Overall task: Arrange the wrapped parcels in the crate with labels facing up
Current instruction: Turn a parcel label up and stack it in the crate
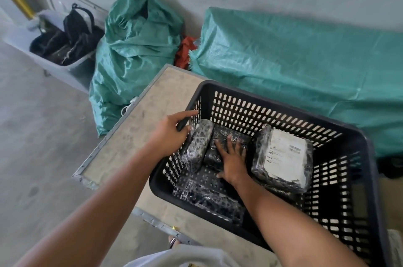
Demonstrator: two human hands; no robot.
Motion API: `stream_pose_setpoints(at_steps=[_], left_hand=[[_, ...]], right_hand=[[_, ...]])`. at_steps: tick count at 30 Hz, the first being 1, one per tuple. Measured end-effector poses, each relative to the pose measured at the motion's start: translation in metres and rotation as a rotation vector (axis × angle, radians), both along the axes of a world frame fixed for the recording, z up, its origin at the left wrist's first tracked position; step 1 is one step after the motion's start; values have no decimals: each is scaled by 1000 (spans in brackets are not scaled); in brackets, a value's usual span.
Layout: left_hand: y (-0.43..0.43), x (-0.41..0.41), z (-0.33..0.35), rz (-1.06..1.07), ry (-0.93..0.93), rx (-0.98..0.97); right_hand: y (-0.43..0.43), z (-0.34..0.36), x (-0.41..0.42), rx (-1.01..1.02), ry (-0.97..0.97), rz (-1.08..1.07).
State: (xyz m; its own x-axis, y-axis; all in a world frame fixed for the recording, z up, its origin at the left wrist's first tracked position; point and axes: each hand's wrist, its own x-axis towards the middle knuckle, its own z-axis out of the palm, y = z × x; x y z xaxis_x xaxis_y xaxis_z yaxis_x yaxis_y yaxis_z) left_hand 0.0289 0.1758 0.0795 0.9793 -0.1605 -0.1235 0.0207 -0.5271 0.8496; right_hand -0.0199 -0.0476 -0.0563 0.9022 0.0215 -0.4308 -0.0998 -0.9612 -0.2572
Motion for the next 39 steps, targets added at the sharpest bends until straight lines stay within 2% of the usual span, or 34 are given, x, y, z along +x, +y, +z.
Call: stream_pose_setpoints(at_steps=[8, 12, 17, 21, 25, 29, 32, 33, 35, 39], left_hand=[[0, 2, -2, -3, 44, -63], [-1, 1, 0, -1, 39, -62], [-1, -1, 2, 9, 27, -60], [-3, -1, 2, 5, 17, -57], [-5, -1, -1, 18, -5, -51], [-5, -3, 6, -29, -85, 71], [-10, -7, 18, -110, -294, 294], [-14, -12, 27, -119, -339, 260], [-24, -21, 49, -161, -356, 62], [-47, -33, 88, -467, -128, -389]], right_hand=[[0, 13, 11, 77, 51, -62], [-2, 34, 15, 85, 22, 28], [-22, 67, 15, 293, -188, 32], [-32, 96, 21, 455, -217, -150], [-52, 129, 10, 616, -293, -177], [-71, 168, -2, 760, -299, -202], [-88, 203, -8, 818, -324, -175], [-95, 214, -10, 838, -334, -157], [-106, 234, -14, 895, -330, -108], [-120, 269, -20, 1014, -303, -47]])
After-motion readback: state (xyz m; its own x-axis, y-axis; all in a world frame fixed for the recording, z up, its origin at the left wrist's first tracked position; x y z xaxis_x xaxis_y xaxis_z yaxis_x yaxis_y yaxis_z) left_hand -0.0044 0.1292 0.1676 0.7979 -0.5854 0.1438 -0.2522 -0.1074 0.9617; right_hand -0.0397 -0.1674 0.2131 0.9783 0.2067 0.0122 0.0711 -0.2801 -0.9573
